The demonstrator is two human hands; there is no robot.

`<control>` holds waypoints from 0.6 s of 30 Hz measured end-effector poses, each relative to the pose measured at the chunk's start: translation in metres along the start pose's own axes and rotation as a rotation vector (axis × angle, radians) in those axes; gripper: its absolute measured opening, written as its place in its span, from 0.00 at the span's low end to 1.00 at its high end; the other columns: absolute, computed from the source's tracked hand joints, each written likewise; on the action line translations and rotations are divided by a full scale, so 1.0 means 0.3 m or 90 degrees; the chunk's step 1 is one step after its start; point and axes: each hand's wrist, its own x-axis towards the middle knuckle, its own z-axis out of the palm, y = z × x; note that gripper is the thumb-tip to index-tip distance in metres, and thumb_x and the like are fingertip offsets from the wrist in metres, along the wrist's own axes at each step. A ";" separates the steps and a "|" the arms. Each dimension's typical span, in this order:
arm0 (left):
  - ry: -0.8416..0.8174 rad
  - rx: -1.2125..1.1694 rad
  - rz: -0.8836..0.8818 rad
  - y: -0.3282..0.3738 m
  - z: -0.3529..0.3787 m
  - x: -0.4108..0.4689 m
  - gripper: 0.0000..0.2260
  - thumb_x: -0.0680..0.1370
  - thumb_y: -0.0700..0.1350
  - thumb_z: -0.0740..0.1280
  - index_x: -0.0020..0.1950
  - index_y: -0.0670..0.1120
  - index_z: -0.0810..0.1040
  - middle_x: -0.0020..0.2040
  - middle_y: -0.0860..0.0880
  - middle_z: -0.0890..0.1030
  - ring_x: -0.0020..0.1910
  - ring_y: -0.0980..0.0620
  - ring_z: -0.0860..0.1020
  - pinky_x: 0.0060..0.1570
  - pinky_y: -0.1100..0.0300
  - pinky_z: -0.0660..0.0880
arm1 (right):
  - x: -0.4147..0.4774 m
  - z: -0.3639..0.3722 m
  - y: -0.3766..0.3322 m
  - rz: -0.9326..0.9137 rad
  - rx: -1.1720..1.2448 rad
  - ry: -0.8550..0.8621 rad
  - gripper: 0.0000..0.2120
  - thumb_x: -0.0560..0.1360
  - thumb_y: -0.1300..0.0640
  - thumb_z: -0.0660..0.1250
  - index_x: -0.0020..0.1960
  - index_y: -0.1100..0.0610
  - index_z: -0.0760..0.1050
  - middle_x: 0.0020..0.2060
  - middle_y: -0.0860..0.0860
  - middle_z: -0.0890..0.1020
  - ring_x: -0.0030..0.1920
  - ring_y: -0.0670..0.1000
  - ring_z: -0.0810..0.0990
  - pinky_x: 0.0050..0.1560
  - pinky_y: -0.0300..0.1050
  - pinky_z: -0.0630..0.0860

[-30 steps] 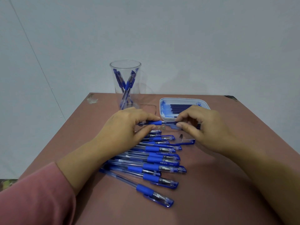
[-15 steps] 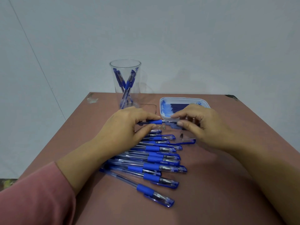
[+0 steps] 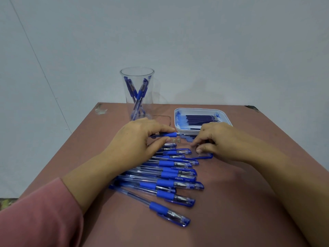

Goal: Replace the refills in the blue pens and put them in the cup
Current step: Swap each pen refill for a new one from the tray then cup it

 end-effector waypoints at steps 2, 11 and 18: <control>-0.003 0.003 0.004 0.001 0.001 0.000 0.11 0.77 0.51 0.69 0.59 0.56 0.81 0.43 0.71 0.72 0.43 0.62 0.76 0.45 0.58 0.78 | -0.002 -0.001 0.003 0.004 -0.002 -0.002 0.08 0.75 0.52 0.70 0.54 0.47 0.81 0.43 0.40 0.75 0.45 0.40 0.73 0.46 0.29 0.67; 0.000 -0.001 -0.010 0.000 -0.004 0.000 0.11 0.77 0.51 0.69 0.60 0.56 0.81 0.43 0.68 0.74 0.43 0.61 0.76 0.45 0.58 0.79 | -0.049 0.003 -0.053 -0.048 0.356 0.282 0.09 0.71 0.65 0.73 0.44 0.52 0.80 0.35 0.48 0.82 0.35 0.42 0.78 0.39 0.34 0.76; 0.000 -0.014 -0.010 0.007 -0.001 -0.002 0.14 0.76 0.57 0.63 0.59 0.57 0.81 0.44 0.63 0.79 0.43 0.60 0.77 0.43 0.55 0.78 | -0.045 0.026 -0.087 -0.082 0.326 0.301 0.13 0.70 0.63 0.74 0.44 0.45 0.78 0.41 0.42 0.82 0.41 0.43 0.80 0.44 0.30 0.74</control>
